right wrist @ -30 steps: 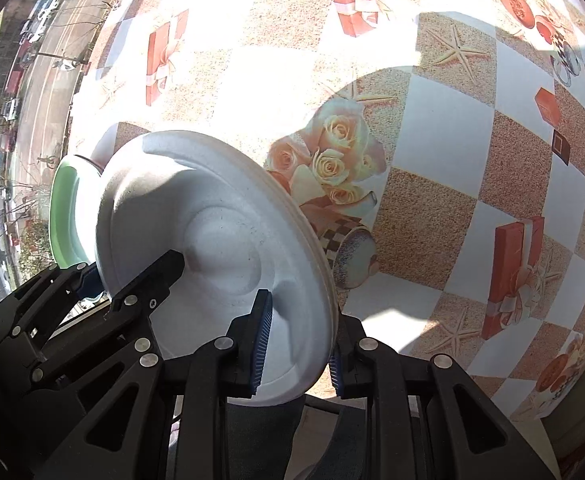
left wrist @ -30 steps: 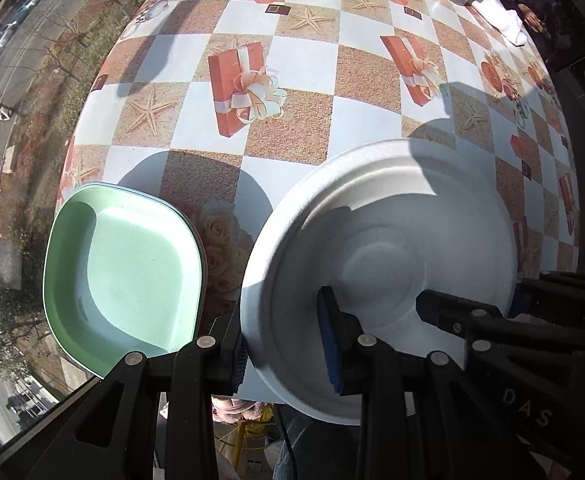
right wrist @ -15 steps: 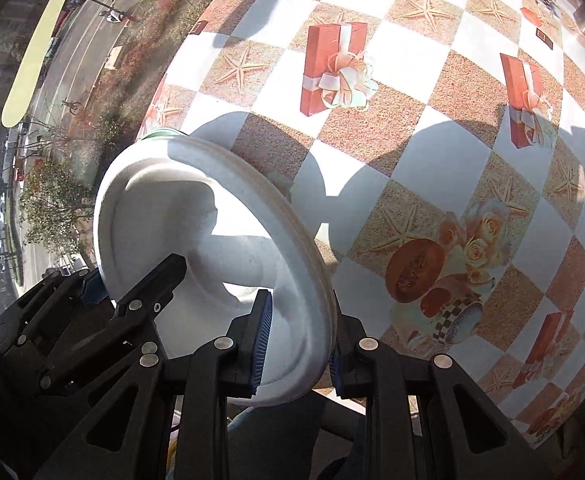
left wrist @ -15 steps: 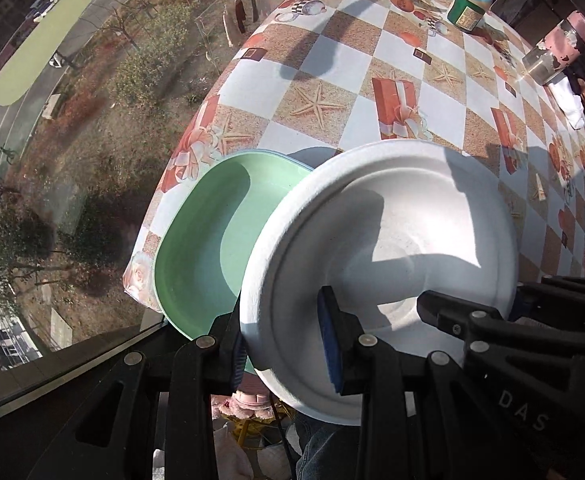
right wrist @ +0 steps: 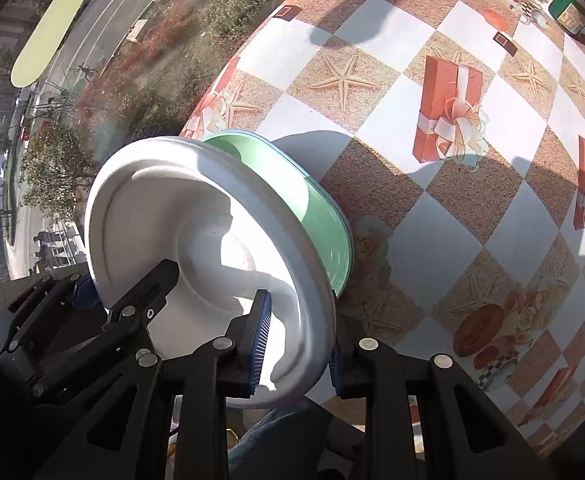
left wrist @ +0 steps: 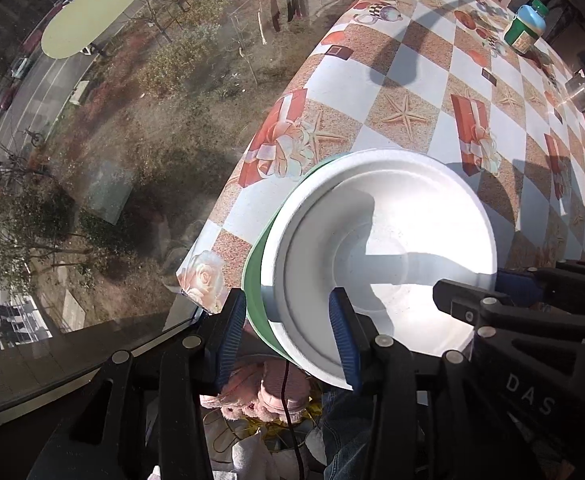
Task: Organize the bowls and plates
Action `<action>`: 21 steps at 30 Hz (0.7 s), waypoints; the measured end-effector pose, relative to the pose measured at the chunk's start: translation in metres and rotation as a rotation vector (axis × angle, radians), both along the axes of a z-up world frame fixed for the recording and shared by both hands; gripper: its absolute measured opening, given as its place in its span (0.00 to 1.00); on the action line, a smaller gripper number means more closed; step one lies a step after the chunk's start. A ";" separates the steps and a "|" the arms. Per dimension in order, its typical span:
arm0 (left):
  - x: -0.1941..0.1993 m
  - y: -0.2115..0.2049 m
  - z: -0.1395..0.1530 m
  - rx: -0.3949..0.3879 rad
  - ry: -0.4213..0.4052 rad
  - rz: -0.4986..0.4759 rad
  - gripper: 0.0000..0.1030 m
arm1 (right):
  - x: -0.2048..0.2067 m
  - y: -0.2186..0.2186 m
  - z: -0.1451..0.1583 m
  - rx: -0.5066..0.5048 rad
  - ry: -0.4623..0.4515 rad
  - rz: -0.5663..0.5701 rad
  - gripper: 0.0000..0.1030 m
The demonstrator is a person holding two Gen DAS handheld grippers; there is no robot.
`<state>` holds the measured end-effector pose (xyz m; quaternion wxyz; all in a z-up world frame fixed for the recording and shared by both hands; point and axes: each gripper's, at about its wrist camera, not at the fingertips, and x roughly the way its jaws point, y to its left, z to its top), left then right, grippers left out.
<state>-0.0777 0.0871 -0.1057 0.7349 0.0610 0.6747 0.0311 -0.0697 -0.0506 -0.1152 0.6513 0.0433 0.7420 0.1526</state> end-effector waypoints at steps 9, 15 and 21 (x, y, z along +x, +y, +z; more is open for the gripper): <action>-0.012 0.005 0.015 0.010 -0.041 -0.002 0.91 | 0.014 -0.014 0.016 -0.046 -0.029 -0.008 0.77; -0.017 -0.004 0.028 -0.044 -0.030 -0.005 1.00 | 0.008 -0.015 0.031 -0.040 -0.046 -0.020 0.99; -0.027 -0.019 0.040 -0.026 -0.031 -0.072 1.00 | 0.004 -0.008 0.047 -0.122 -0.134 -0.023 0.99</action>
